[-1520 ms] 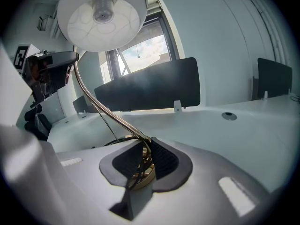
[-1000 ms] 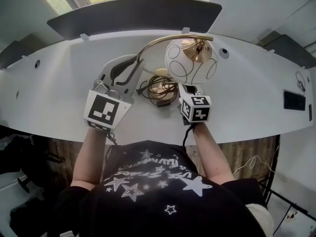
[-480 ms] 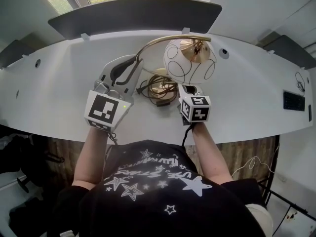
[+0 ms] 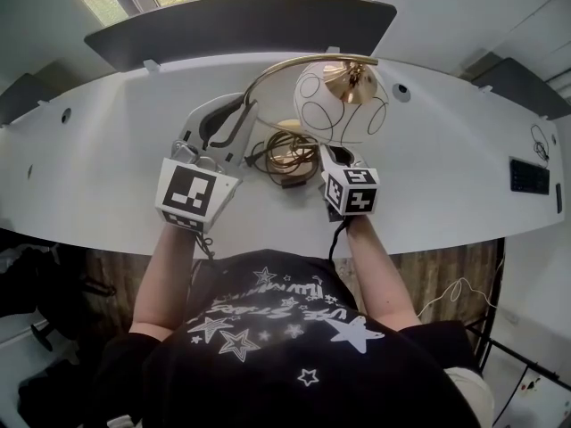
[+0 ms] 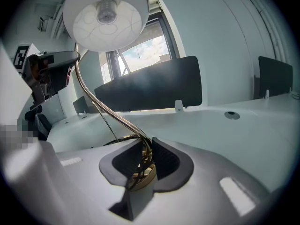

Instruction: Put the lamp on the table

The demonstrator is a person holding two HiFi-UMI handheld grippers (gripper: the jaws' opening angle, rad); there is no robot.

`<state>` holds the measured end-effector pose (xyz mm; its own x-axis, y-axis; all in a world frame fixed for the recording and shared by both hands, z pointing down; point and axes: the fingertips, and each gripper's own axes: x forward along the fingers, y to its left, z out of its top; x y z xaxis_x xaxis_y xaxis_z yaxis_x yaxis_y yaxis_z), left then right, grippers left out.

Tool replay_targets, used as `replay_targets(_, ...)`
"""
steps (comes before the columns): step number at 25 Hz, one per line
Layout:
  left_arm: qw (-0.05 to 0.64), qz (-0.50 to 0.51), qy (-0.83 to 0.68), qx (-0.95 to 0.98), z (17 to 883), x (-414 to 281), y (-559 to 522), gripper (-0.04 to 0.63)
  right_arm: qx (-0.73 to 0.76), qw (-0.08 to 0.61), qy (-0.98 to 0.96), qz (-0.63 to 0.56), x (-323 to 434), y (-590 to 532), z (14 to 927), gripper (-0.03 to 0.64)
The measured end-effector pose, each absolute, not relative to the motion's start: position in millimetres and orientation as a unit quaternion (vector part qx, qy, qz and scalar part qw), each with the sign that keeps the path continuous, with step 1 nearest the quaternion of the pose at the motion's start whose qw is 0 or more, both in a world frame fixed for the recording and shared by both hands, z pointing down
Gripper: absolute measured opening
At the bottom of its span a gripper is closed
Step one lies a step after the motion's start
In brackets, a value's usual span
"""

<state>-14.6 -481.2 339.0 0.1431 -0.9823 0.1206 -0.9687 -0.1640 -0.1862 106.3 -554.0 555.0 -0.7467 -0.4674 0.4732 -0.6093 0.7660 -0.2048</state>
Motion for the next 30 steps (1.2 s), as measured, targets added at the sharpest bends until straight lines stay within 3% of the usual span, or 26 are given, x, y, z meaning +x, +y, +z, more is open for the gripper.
replay_targets(9,0.051,-0.1,0.657,-0.745,339,-18,-471,0.08,0.311,0.19,-0.918,0.157,119,-548,544,0.074)
replay_targets(25,0.077,-0.049,0.589,-0.803,311,-36,-399,0.08,0.458,0.12,-0.874,0.107,142,-497,476,0.072)
replay_targets(30,0.079,-0.03,0.567,-0.819,306,-54,-373,0.08,0.486,0.103,-0.864,0.081,132,-458,453,0.046)
